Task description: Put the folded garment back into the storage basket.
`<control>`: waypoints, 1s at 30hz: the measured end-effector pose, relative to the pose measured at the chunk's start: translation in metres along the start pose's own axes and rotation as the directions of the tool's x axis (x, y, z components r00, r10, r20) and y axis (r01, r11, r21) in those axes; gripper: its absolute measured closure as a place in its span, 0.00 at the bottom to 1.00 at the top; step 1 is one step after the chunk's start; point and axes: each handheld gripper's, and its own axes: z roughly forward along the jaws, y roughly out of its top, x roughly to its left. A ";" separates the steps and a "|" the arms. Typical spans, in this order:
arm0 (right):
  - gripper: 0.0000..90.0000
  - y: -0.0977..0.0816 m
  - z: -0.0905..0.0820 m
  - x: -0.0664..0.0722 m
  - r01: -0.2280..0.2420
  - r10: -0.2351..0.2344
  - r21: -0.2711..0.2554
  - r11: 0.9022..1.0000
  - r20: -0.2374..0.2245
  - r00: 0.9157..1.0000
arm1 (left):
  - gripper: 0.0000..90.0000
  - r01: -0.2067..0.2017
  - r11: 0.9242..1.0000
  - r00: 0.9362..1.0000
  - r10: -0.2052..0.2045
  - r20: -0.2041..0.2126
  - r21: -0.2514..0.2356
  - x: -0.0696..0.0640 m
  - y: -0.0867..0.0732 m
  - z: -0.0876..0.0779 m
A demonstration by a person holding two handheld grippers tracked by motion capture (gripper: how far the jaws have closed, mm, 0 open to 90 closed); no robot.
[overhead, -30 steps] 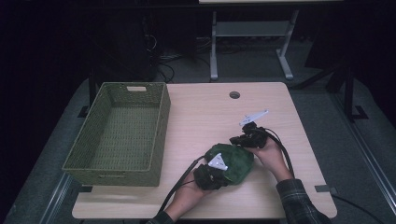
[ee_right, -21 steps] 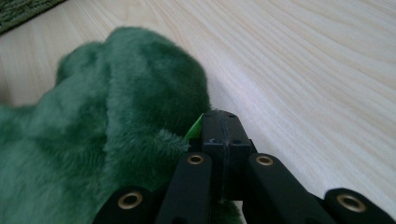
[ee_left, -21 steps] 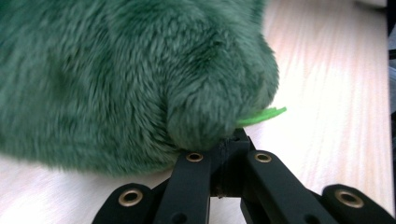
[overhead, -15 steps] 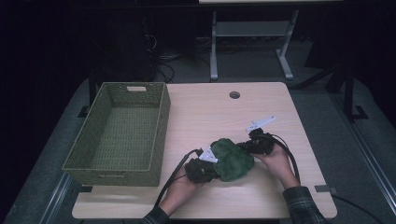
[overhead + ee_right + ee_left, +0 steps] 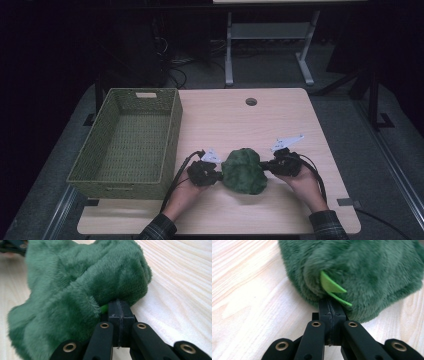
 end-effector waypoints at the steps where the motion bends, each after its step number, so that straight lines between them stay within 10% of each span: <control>1: 1.00 -0.001 0.000 0.001 -0.003 0.003 0.001 1.000 0.000 1.000 | 1.00 0.004 1.000 1.000 -0.004 -0.003 -0.005 0.000 0.000 0.000; 7: 0.99 -0.006 -0.003 0.002 -0.008 0.008 -0.010 1.000 0.016 1.000 | 0.97 -0.012 1.000 1.000 0.012 0.000 0.012 0.001 -0.001 -0.004; 15: 0.70 -0.030 -0.024 0.000 -0.069 0.074 -0.054 0.996 0.095 0.993 | 0.78 -0.030 0.999 0.999 0.030 -0.011 0.017 -0.003 -0.004 -0.010; 30: 0.02 -0.076 -0.033 -0.005 -0.103 0.111 -0.042 0.994 0.307 0.945 | 0.27 -0.087 0.996 0.996 0.088 0.005 -0.014 -0.017 0.002 -0.024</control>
